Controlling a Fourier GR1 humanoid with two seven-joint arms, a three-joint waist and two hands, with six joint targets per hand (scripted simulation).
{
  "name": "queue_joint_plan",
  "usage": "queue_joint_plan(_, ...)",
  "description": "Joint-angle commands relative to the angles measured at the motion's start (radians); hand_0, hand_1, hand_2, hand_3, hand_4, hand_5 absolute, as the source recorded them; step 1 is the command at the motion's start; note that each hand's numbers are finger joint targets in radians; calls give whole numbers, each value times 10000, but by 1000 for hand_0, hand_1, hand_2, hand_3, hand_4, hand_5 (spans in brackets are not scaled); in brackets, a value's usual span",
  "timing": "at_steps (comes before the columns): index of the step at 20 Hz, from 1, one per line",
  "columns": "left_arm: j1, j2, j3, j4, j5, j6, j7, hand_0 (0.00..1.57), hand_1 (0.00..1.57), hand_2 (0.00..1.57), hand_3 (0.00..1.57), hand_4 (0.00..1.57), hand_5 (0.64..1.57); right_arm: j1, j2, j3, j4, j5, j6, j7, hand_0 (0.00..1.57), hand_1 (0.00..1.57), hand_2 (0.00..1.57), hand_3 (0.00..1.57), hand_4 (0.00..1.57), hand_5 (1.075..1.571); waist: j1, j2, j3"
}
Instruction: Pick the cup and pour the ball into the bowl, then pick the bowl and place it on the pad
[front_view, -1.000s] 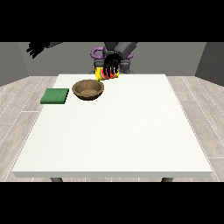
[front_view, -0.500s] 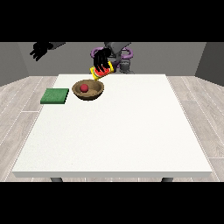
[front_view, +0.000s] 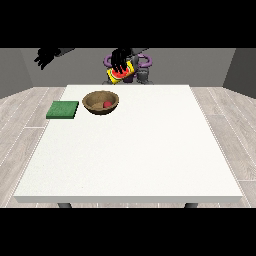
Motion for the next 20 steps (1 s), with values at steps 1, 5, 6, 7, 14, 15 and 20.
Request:
queue_joint_plan(1, 724, 700, 1554, -962, 1408, 1382, -651, 805, 805, 1571, 1563, 1168, 1561, 663, -200, -229, -17, -61, 126, -69, 0, 0, 0, 143, 726, 1546, 330, -399, -21)
queue_joint_plan(5, 1103, 1228, 3839, -2109, 4043, 2152, -2065, 798, 798, 1187, 884, 1299, 1555, 489, 43, -317, -55, -31, -489, 49, 0, 0, 0, 114, 762, 1556, 1249, -328, -87)
queue_joint_plan(6, 1067, 1224, 4471, -2403, 4684, 2360, -2199, 635, 635, 936, 669, 1285, 1545, 338, -11, -204, -142, 194, -723, 141, 0, 0, 0, 132, 777, 1559, 1494, -268, -133)
queue_joint_plan(7, 1025, 1079, 5060, -2713, 5458, 2310, -2377, 423, 423, 143, 14, 1223, 1537, 402, 163, -121, -133, 218, -720, 58, 0, 0, 0, 106, 780, 1558, 1586, -269, -140)
queue_joint_plan(14, 1260, 1333, 8449, -4019, 10363, 547, -3987, 0, 0, 0, 0, 1058, 1570, 629, 776, -148, 98, 351, -1308, -307, 0, 0, 0, 0, 778, 1558, 2347, 594, -88)
queue_joint_plan(15, 1057, 1450, 8754, -4170, 10962, -64, -4031, 0, 0, 0, 0, 1049, 1567, 545, 1042, -89, 138, 424, -1589, -368, 0, 0, 0, 0, 781, 1560, 2622, 527, -62)
queue_joint_plan(20, 997, 2951, 10281, -3918, 13074, -2486, -4368, 0, 0, 0, 0, 1058, 1561, 721, 1902, 94, 100, 680, -2064, -1397, 0, 0, 0, 0, 730, 1566, 2749, 1216, -10)
